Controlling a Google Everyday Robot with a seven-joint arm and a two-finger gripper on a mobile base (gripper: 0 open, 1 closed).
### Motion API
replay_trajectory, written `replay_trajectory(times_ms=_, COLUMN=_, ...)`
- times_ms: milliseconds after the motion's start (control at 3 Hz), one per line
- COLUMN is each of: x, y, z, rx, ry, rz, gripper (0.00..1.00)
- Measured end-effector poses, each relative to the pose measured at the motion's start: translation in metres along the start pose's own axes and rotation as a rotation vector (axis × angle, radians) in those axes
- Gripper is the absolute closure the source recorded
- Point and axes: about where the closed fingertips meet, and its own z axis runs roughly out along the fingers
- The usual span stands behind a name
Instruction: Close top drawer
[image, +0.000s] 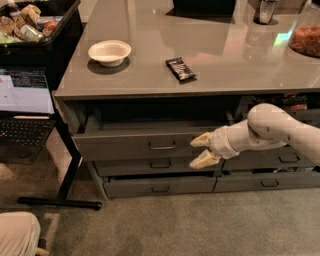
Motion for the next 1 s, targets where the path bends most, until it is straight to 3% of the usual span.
replay_trajectory(times_ms=333, x=-0.007, y=-0.034, z=0.003, rx=0.038, ry=-0.008, rz=0.001, gripper=0.66)
replay_trajectory(times_ms=667, x=-0.007, y=-0.04, z=0.003, rx=0.047, ry=-0.01, rz=0.004, gripper=0.63)
replay_trajectory(times_ms=1000, x=-0.006, y=-0.05, z=0.002, rx=0.076, ry=-0.02, rz=0.017, gripper=0.39)
